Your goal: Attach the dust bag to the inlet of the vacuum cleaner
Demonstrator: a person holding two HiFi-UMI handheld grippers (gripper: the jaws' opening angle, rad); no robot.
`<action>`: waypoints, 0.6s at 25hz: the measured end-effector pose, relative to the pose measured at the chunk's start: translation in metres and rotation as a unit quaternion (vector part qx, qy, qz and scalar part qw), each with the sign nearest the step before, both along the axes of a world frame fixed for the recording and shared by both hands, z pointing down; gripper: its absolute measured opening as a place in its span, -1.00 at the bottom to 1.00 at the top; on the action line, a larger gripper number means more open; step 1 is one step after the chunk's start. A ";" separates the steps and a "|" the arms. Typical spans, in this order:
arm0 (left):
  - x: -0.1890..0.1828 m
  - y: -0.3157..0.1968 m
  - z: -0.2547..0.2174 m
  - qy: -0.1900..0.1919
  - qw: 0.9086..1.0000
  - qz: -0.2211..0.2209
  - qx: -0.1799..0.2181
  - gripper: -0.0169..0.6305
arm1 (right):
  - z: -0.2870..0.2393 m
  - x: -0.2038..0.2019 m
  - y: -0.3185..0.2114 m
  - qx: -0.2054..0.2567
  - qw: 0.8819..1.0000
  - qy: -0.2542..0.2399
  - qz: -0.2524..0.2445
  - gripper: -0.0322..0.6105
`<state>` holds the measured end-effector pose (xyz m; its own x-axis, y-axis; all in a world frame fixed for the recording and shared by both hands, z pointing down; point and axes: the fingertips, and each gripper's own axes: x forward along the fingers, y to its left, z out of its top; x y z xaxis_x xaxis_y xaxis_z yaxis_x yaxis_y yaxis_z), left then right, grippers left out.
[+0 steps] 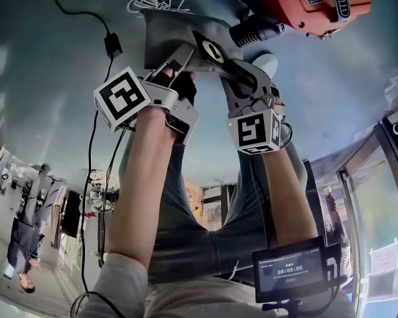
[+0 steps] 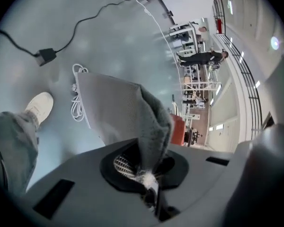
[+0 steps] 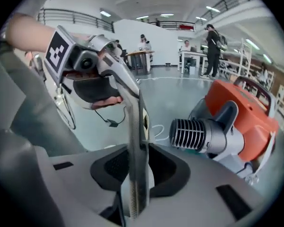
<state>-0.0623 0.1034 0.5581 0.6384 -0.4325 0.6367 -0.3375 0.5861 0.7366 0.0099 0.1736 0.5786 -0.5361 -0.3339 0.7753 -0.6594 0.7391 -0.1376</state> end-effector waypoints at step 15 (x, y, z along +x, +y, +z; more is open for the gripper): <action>0.048 -0.023 0.013 0.090 0.963 0.132 0.218 -0.89 | -0.009 0.030 -0.018 0.085 0.987 0.061 0.125 -0.80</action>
<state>-0.0145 0.0800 0.5709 0.8460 -0.4408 0.2999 -0.2766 0.1181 0.9537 0.0396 0.1552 0.5699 -0.3254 -0.5755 0.7502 -0.8284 0.5561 0.0672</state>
